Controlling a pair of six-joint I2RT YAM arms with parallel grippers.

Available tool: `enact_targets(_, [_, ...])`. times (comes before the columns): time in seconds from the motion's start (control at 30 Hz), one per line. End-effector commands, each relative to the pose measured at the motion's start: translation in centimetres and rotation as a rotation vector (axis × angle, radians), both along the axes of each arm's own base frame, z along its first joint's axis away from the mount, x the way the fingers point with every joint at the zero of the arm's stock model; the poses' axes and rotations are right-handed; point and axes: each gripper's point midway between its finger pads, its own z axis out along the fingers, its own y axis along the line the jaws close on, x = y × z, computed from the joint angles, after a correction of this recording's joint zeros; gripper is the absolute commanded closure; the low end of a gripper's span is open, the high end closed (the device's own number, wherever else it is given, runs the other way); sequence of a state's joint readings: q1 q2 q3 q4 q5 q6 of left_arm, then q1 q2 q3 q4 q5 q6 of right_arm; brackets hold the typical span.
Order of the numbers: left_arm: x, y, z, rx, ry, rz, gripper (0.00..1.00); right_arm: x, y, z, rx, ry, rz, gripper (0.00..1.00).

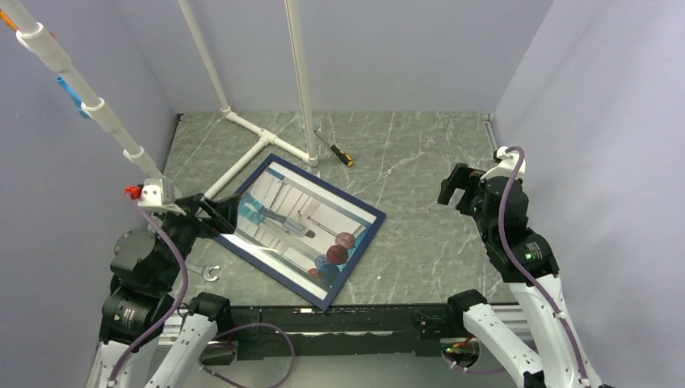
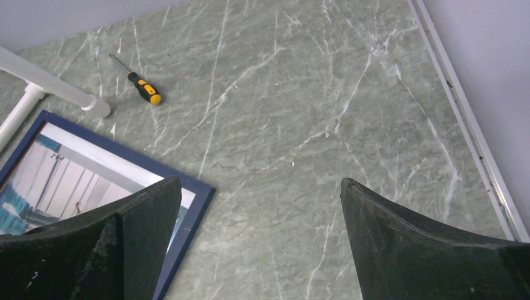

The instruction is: Take the photo out of the frame

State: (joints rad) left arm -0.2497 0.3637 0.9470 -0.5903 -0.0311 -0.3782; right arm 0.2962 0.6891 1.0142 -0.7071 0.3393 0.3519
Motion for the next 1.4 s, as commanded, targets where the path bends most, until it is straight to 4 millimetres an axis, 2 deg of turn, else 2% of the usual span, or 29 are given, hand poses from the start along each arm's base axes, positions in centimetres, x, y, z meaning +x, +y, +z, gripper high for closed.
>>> enact_targets(0.0, [0.5, -1.1, -0.8, 0.023, 0.045, -0.060, 0.01, 1.1, 0.6, 0.6, 0.033, -0.025, 0.000, 0.00])
enact_targets(0.17, [1.1, -0.8, -2.7, 0.024, 0.134, -0.030, 0.01, 2.2, 1.6, -0.7, 0.103, 0.000, -0.011, 0.00])
enact_targets(0.27, [1.1, -0.5, -4.2, 0.012, 0.194, -0.003, 0.01, 2.8, 1.6, -2.7, 0.137, 0.056, -0.062, 0.00])
enact_targets(0.4, [0.9, -0.6, -6.5, -0.011, 0.270, 0.006, 0.01, 3.2, 2.7, -5.2, 0.146, 0.109, -0.017, 0.00])
enact_targets(0.57, [0.6, -1.5, -9.8, -0.060, 0.367, -0.018, 0.01, 3.6, 6.1, -8.0, 0.136, 0.187, 0.192, 0.00])
enact_targets(0.7, [0.4, -2.4, -12.0, -0.121, 0.450, -0.036, 0.01, 3.6, 9.7, -10.2, 0.185, 0.242, 0.373, 0.00])
enact_targets(0.83, [0.3, -3.0, -14.4, -0.180, 0.548, -0.031, 0.01, 3.0, 12.9, -11.7, 0.179, 0.264, 0.477, 0.00])
enact_targets(0.97, [0.0, -3.8, -17.2, -0.242, 0.677, -0.016, 0.01, 1.3, 17.9, -12.6, 0.150, 0.263, 0.623, 0.00])
enact_targets(1.17, [-0.6, -4.1, -21.6, -0.341, 0.856, 0.067, 0.01, -2.5, 25.0, -14.8, 0.024, 0.270, 0.797, 0.05])
enact_targets(1.23, [-0.8, -4.3, -22.7, -0.382, 0.895, 0.089, 0.02, -4.0, 27.1, -15.8, -0.058, 0.287, 0.836, 0.11])
enact_targets(1.27, [-0.8, -4.5, -23.1, -0.402, 0.907, 0.091, 0.03, -5.3, 28.4, -16.2, -0.100, 0.293, 0.878, 0.15])
enact_targets(1.37, [-1.0, -5.1, -23.9, -0.451, 0.925, 0.079, 0.03, -7.6, 30.4, -17.0, -0.215, 0.308, 0.926, 0.21])
